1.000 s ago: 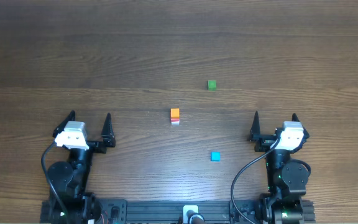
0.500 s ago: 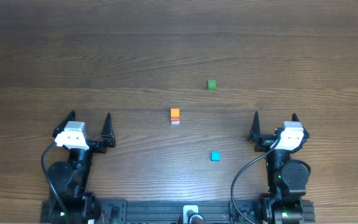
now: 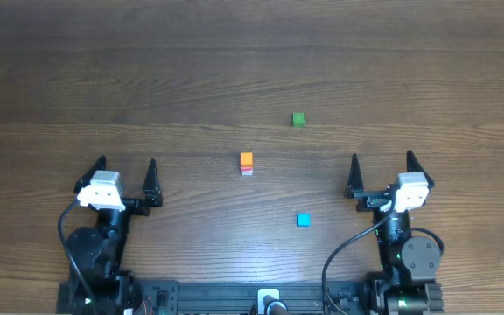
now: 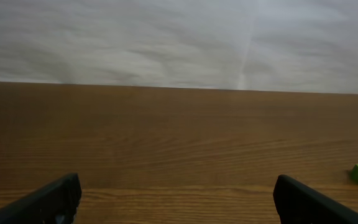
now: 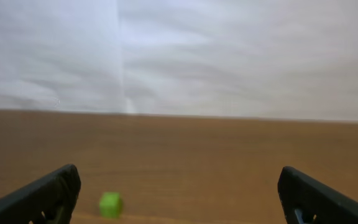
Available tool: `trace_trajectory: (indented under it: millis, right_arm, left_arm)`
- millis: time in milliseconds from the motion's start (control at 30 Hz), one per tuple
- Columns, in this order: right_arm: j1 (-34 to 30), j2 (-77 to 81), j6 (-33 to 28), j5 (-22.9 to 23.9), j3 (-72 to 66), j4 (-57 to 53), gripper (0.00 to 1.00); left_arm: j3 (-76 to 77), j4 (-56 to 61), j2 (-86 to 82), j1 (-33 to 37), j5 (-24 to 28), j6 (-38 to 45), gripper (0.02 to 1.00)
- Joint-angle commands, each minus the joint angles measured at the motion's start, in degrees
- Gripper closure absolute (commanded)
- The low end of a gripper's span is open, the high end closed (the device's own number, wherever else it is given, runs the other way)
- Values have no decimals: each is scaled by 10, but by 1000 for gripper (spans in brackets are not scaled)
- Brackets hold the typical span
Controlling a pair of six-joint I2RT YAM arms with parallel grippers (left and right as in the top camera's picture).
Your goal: Stack Cubes
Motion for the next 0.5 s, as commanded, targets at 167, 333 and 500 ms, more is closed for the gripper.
trace_trajectory:
  millis: [167,333,500]
  right_arm:
    - [-1,54,6,-87,165,-41,7]
    - [9,163,11,-111,280,-87,9]
    - [52,381,21,-119,488,-249,9]
  left_arm:
    - [-2,-2,-4,3,10,8,18]
    - [-2,-2,-4,3,10,8,18]
    - [-2,-2,-4,3,10,8,20]
